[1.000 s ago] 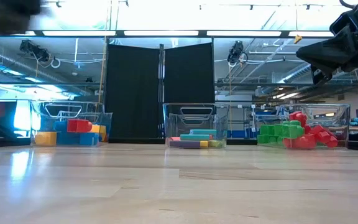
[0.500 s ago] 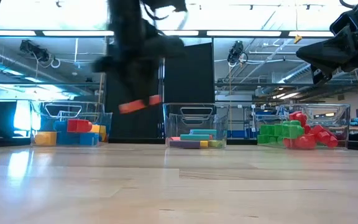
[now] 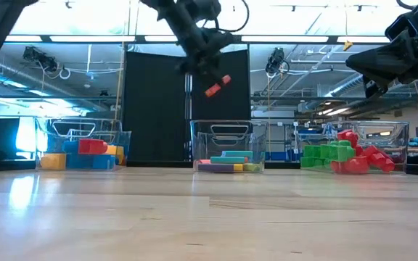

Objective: Sort blocks by size
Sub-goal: Put the red block into the middle transparent bin

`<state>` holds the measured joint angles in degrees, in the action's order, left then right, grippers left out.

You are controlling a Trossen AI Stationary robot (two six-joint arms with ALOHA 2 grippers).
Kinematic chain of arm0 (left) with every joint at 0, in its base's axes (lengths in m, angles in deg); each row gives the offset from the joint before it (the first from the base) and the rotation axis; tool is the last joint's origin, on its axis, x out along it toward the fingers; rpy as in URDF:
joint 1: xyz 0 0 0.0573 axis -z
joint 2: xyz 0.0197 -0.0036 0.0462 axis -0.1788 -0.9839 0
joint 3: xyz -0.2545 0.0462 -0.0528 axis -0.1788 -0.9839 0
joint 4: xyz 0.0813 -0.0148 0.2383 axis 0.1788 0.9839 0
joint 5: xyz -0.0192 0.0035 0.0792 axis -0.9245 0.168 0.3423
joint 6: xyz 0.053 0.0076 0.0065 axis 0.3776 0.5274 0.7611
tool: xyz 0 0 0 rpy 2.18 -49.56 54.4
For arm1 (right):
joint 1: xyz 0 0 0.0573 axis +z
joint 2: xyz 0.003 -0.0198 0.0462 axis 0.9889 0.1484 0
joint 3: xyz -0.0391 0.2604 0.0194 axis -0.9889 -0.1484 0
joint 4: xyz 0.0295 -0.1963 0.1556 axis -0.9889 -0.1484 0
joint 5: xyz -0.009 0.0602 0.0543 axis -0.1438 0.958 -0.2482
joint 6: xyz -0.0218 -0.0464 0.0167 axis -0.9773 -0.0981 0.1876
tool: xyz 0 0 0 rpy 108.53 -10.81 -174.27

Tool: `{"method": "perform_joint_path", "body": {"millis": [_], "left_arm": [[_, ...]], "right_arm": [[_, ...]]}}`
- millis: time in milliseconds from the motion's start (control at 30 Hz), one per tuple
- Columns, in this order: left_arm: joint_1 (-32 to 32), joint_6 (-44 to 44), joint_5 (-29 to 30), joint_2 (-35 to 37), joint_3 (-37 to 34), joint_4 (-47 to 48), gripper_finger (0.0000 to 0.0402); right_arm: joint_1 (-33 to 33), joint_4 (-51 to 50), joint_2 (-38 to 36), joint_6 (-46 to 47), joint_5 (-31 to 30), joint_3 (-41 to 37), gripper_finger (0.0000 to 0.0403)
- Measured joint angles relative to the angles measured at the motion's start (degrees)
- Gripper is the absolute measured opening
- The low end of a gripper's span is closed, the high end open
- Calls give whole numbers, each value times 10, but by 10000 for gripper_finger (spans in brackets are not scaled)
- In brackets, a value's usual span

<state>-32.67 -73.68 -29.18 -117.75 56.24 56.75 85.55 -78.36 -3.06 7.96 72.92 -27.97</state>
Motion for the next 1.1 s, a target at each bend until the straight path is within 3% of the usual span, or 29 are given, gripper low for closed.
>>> {"method": "perform_joint_path", "body": {"millis": [233, 533, 867, 1100], "left_arm": [[-59, 67, -76, -85, 81, 17, 105], [-83, 100, -91, -208, 163, 77, 105], [-81, 106, -119, -267, 167, 88, 109], [-79, 117, -119, -273, 162, 88, 138]], "right_arm": [[0, 0, 0, 0, 0, 0, 46], [0, 0, 0, 0, -3, 0, 44], [0, 0, 0, 0, -3, 0, 43], [0, 0, 0, 0, -3, 0, 44]]}}
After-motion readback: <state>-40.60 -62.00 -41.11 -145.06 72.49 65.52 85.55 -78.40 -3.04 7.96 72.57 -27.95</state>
